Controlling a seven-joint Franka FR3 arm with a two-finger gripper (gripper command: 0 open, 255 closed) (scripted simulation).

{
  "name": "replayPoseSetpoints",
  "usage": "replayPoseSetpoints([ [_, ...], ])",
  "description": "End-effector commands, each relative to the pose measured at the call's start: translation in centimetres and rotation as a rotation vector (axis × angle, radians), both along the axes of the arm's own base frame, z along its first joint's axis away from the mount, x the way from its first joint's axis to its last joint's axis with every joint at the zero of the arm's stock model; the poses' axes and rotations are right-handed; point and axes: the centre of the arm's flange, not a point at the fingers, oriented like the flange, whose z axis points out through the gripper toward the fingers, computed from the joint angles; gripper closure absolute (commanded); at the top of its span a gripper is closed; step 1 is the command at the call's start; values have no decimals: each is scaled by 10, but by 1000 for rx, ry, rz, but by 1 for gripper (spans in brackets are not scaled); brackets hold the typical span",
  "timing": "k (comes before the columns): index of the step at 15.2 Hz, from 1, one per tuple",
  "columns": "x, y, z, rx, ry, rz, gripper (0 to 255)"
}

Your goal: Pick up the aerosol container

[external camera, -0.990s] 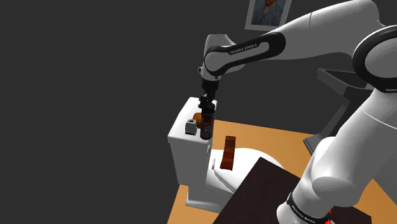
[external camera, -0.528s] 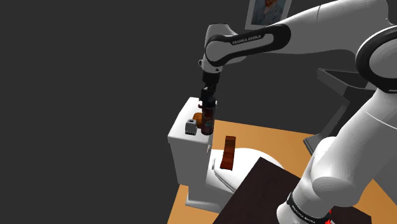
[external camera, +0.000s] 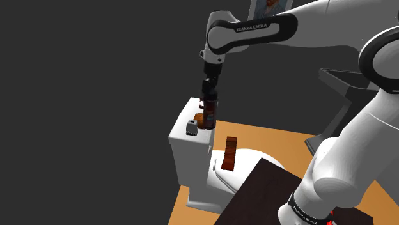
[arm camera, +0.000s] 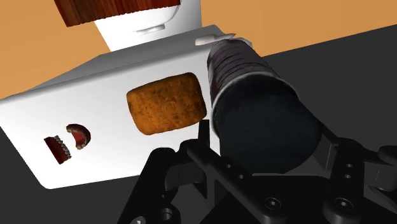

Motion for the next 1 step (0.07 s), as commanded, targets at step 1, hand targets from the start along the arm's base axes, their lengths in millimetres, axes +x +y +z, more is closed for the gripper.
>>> replayPoseSetpoints([
  [1, -1, 0, 4, 0, -1, 0, 255],
])
